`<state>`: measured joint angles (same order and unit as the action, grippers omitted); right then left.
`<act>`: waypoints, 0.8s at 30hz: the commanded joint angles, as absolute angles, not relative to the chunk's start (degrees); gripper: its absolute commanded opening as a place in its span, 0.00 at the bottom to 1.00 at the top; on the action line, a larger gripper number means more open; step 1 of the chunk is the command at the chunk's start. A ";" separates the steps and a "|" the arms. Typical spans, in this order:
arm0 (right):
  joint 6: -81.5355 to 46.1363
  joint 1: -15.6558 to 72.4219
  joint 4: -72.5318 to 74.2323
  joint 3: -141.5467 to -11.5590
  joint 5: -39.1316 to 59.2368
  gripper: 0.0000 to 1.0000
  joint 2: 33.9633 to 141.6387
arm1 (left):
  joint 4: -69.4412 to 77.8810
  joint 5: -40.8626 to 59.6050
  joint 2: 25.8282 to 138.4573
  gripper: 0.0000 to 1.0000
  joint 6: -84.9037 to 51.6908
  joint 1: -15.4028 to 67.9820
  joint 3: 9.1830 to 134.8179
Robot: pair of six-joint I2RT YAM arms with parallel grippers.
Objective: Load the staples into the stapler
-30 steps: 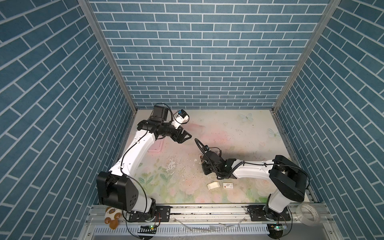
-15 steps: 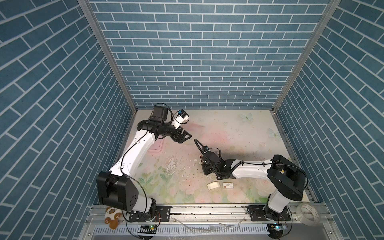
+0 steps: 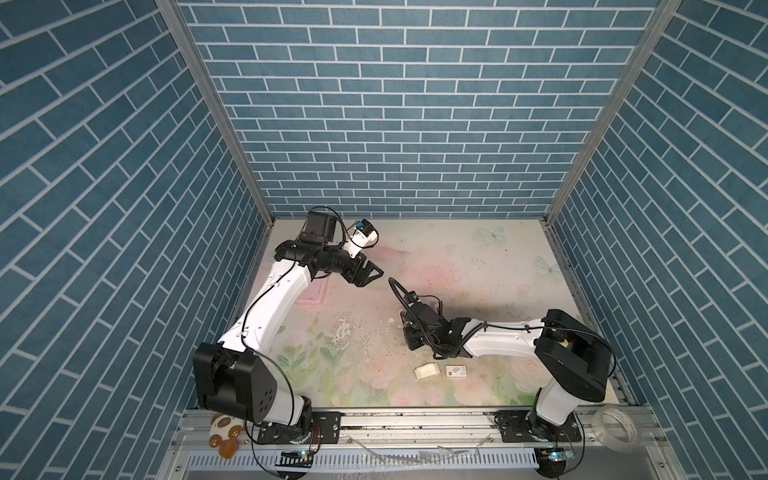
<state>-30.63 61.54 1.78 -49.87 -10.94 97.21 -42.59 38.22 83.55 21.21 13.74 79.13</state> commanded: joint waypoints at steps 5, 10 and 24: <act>-31.03 61.43 2.60 -49.61 -11.95 0.01 96.77 | -42.47 38.76 82.88 0.83 21.01 13.36 78.26; -31.38 61.52 2.70 -49.39 -11.60 0.01 96.86 | -42.43 38.80 82.88 0.83 20.92 13.36 78.25; -32.10 62.51 2.02 -48.69 -12.79 0.01 96.94 | -42.44 38.89 83.03 0.83 20.88 13.36 78.39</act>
<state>-31.20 62.13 1.80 -49.71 -11.18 97.21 -42.54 38.24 83.55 21.21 13.74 78.83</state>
